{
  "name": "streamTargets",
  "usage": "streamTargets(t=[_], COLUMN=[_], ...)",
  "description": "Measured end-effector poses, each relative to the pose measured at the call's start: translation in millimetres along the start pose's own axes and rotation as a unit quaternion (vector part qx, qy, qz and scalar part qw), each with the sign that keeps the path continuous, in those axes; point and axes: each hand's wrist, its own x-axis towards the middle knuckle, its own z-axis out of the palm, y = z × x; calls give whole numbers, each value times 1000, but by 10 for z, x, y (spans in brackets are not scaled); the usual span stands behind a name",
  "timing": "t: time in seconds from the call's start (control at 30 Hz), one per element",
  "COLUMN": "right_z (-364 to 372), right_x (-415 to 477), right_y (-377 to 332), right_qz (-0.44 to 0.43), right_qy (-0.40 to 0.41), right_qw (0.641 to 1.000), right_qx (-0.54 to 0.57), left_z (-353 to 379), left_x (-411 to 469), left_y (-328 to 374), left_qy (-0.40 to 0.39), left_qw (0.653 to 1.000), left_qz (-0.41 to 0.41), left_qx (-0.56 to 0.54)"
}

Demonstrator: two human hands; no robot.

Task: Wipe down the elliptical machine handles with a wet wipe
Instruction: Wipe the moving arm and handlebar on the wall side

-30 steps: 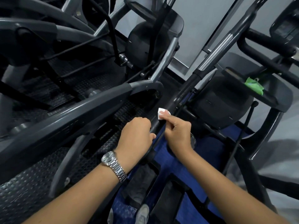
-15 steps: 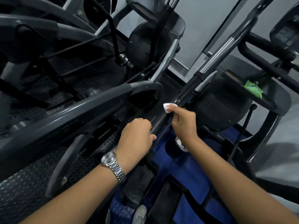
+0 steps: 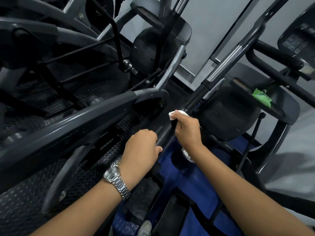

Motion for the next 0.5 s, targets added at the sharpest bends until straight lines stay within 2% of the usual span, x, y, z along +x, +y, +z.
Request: streamTargets(t=[0.13, 0.3, 0.5], right_z=[-118, -39, -74], right_x=[-214, 34, -158], right_y=[-41, 42, 65], right_qz=[-59, 48, -24], right_qy=[-17, 16, 0], right_qw=[998, 999, 999], right_qx=[26, 13, 26], left_z=[-7, -14, -8], left_x=[-1, -4, 1], left_y=[0, 3, 2], left_qy=[-2, 0, -2], left_qw=[1000, 1000, 1000], left_qz=[1, 4, 3], left_qx=[-1, 0, -1])
